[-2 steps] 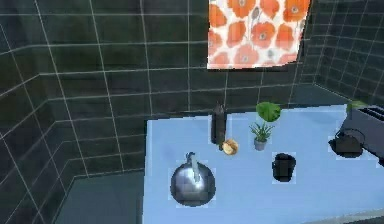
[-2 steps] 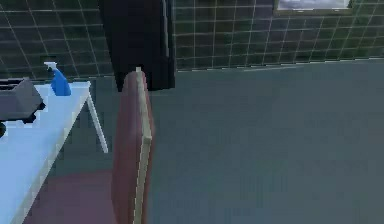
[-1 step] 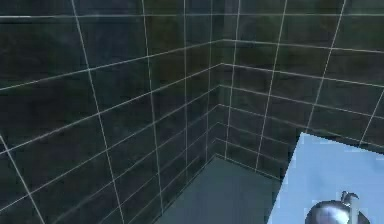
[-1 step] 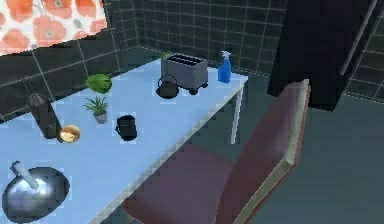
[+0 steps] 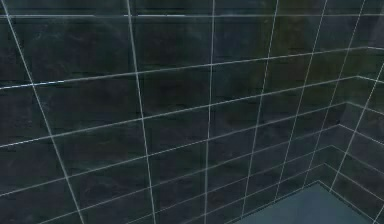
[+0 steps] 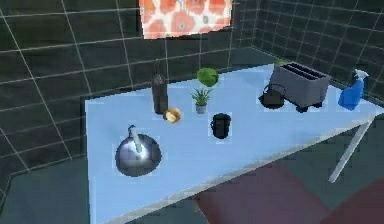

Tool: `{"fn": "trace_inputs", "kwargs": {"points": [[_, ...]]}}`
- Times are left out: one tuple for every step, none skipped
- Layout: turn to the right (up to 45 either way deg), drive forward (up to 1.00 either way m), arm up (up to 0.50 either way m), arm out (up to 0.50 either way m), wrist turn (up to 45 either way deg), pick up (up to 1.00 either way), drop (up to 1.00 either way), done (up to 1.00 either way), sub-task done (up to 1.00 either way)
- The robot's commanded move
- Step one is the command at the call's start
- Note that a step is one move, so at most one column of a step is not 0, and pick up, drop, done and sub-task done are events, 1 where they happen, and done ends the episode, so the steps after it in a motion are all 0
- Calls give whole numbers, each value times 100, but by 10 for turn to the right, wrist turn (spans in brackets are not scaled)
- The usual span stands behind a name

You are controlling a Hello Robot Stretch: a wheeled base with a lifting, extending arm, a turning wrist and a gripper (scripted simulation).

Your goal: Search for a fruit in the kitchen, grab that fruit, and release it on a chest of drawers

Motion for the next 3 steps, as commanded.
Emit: {"fn": "trace_inputs", "kwargs": {"points": [[-30,0,0,0,0,0,0,0,0],[450,0,0,0,0,0,0,0,0],[450,0,0,0,0,0,0,0,0]]}}
